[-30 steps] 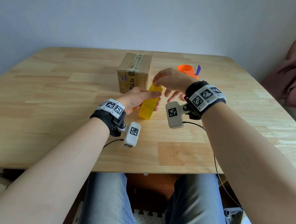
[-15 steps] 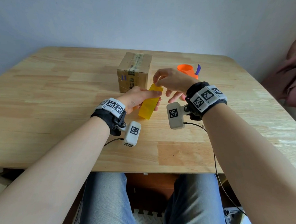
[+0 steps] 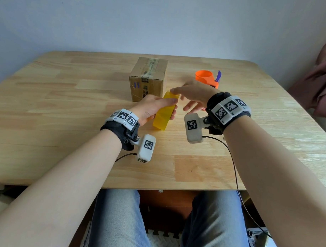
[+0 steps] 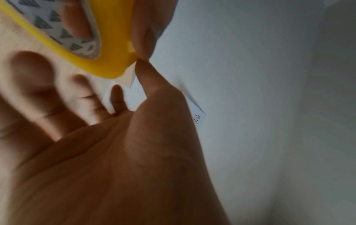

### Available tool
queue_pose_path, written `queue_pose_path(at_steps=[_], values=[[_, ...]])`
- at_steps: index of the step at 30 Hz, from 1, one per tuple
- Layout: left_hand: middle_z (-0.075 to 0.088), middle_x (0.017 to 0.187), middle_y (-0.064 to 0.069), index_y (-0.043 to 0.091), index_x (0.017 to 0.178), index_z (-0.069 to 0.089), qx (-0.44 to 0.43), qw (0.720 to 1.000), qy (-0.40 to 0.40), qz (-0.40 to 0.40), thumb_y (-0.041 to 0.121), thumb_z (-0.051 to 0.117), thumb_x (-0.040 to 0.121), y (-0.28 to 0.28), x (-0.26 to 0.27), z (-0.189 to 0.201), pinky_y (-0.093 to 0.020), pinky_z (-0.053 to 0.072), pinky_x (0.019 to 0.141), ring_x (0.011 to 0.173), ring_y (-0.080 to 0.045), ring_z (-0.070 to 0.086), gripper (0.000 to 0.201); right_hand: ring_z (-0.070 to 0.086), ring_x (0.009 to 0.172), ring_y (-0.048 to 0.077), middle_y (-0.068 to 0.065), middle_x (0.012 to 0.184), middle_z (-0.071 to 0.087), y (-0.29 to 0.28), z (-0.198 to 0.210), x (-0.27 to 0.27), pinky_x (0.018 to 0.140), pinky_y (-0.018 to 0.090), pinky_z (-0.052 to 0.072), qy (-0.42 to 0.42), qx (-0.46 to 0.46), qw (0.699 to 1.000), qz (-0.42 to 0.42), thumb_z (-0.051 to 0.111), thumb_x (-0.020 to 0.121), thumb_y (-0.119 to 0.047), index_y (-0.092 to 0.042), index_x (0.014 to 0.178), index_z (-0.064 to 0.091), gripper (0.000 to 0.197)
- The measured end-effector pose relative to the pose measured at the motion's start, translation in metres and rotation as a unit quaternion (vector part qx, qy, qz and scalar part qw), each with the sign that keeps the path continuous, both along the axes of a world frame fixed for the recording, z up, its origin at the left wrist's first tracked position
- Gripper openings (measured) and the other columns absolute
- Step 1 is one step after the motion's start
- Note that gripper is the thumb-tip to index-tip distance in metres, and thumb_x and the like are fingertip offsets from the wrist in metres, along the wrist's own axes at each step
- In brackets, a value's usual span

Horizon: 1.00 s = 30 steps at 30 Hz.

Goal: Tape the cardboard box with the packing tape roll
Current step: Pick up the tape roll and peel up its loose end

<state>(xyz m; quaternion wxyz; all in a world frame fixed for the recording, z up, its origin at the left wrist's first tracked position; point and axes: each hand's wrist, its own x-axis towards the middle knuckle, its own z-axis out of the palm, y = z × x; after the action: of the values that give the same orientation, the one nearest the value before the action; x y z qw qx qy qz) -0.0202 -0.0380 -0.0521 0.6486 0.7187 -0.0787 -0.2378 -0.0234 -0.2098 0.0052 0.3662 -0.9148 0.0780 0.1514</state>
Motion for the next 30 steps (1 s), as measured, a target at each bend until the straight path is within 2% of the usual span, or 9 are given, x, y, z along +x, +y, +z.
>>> queue_pose_path(at_steps=[3, 6, 8, 10, 12, 15, 21, 26, 30], values=[[0.079, 0.102, -0.014, 0.009, 0.105, 0.076, 0.002, 0.999, -0.035, 0.016, 0.039, 0.085, 0.078, -0.005, -0.003, -0.007, -0.052, 0.053, 0.104, 0.101, -0.033, 0.075, 0.042, 0.073, 0.102, 0.031, 0.009, 0.106, 0.079, -0.004, -0.013, 0.000, 0.095, 0.050, 0.058, 0.078, 0.063, 0.995, 0.011, 0.066, 0.080, -0.076, -0.012, 0.115, 0.069, 0.074], [0.076, 0.109, -0.014, 0.010, 0.106, 0.072, -0.027, 0.999, -0.022, -0.006, 0.022, 0.076, 0.090, -0.007, -0.005, -0.011, -0.046, 0.051, 0.105, 0.110, -0.032, 0.071, 0.021, 0.072, 0.110, 0.030, 0.011, 0.116, 0.077, -0.006, -0.029, -0.004, 0.107, 0.056, 0.051, 0.017, 0.190, 0.982, 0.002, 0.083, 0.072, -0.059, -0.010, 0.119, 0.074, 0.069], [0.074, 0.116, -0.015, 0.010, 0.111, 0.069, -0.037, 0.999, -0.008, -0.011, 0.020, 0.070, 0.095, -0.002, -0.005, -0.006, -0.045, 0.052, 0.105, 0.117, -0.033, 0.068, 0.019, 0.072, 0.111, 0.036, 0.021, 0.116, 0.076, -0.008, -0.039, -0.007, 0.105, 0.052, 0.053, -0.042, 0.242, 0.969, 0.000, 0.083, 0.084, -0.040, -0.003, 0.114, 0.075, 0.048], [0.071, 0.121, -0.016, 0.009, 0.117, 0.064, -0.030, 0.999, -0.022, 0.038, 0.022, 0.074, 0.092, 0.005, -0.001, -0.001, -0.049, 0.057, 0.099, 0.119, -0.035, 0.067, 0.030, 0.075, 0.099, 0.039, 0.031, 0.110, 0.074, -0.012, -0.050, -0.007, 0.098, 0.051, 0.057, -0.095, 0.264, 0.960, -0.010, 0.083, 0.081, -0.035, 0.004, 0.109, 0.075, 0.049], [0.067, 0.127, -0.014, 0.013, 0.123, 0.055, -0.019, 0.993, -0.066, 0.095, 0.021, 0.079, 0.088, 0.009, 0.004, 0.000, -0.052, 0.062, 0.087, 0.115, -0.032, 0.069, 0.043, 0.077, 0.094, 0.041, 0.025, 0.104, 0.078, -0.013, -0.056, -0.008, 0.096, 0.058, 0.059, -0.124, 0.266, 0.956, -0.006, 0.079, 0.082, -0.032, 0.002, 0.110, 0.075, 0.045], [0.065, 0.127, 0.000, 0.023, 0.123, 0.058, 0.038, 0.983, -0.152, 0.098, 0.028, 0.077, 0.089, 0.009, 0.006, -0.002, -0.052, 0.064, 0.079, 0.107, -0.023, 0.071, 0.040, 0.077, 0.096, 0.041, 0.020, 0.108, 0.079, -0.009, -0.061, -0.011, 0.096, 0.062, 0.058, -0.142, 0.253, 0.957, 0.015, 0.076, 0.085, -0.030, -0.001, 0.114, 0.074, 0.041], [0.067, 0.126, 0.006, 0.026, 0.121, 0.062, 0.071, 0.971, -0.206, 0.098, 0.031, 0.077, 0.089, 0.008, 0.012, -0.001, -0.043, 0.065, 0.074, 0.097, -0.018, 0.075, 0.035, 0.076, 0.100, 0.036, 0.012, 0.110, 0.079, -0.004, -0.071, -0.005, 0.095, 0.061, 0.058, -0.164, 0.216, 0.962, 0.015, 0.076, 0.068, -0.060, -0.015, 0.108, 0.076, 0.061], [0.079, 0.107, 0.001, 0.016, 0.114, 0.070, 0.052, 0.971, -0.202, 0.120, 0.027, 0.079, 0.088, 0.007, 0.023, -0.005, -0.034, 0.062, 0.068, 0.095, -0.021, 0.077, 0.029, 0.074, 0.091, 0.046, 0.018, 0.100, 0.079, -0.001, -0.078, 0.000, 0.080, 0.068, 0.058, -0.207, 0.224, 0.952, 0.010, 0.075, 0.079, -0.050, -0.008, 0.102, 0.074, 0.047], [0.081, 0.097, -0.005, 0.012, 0.104, 0.075, 0.037, 0.970, -0.188, 0.151, 0.024, 0.082, 0.085, 0.004, 0.032, -0.019, -0.038, 0.062, 0.071, 0.092, -0.026, 0.078, 0.025, 0.079, 0.085, 0.029, 0.008, 0.094, 0.082, -0.005, -0.081, 0.005, 0.078, 0.060, 0.063, -0.224, 0.214, 0.951, 0.016, 0.072, 0.093, -0.025, -0.004, 0.103, 0.073, 0.024]])
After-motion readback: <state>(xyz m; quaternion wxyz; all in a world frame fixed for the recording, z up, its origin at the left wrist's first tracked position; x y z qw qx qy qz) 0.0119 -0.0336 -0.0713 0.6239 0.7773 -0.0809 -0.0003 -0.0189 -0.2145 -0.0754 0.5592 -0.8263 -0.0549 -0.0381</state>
